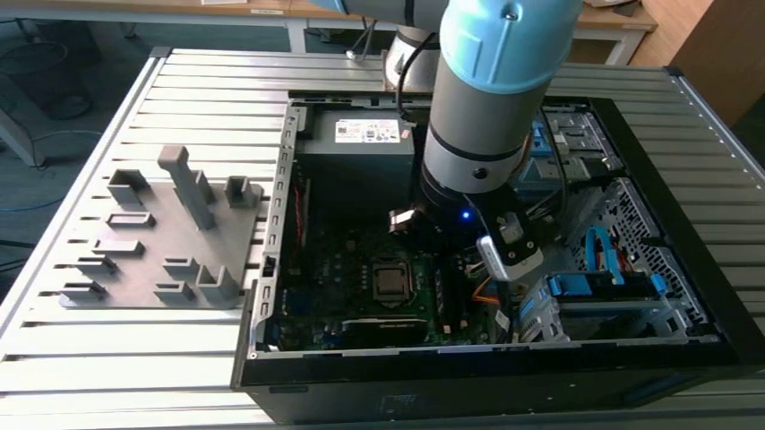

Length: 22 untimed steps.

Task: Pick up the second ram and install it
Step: 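Insert the second ram into the second slot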

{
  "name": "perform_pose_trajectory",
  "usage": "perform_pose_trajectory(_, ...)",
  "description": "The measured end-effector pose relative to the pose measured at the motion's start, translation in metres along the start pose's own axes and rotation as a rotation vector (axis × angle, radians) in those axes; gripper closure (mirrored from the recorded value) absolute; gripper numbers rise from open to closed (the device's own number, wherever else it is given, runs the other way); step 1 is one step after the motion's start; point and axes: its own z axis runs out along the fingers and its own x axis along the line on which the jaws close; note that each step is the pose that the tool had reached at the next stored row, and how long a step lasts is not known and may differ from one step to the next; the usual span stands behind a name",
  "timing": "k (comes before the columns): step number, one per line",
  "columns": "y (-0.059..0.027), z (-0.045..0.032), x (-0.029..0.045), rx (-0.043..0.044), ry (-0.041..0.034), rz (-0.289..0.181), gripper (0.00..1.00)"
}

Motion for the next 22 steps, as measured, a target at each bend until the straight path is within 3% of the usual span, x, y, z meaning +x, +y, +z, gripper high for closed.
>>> perform_pose_trajectory(5,0.0005,0.0017,-0.0027,0.0012,-0.0001,0.0,0.86)
perform_pose_trajectory(15,0.0002,0.0134,-0.0035,0.0039,0.0,-0.003,0.86)
perform_pose_trajectory(22,0.0001,0.0139,-0.0027,0.0077,-0.0011,-0.003,0.86)
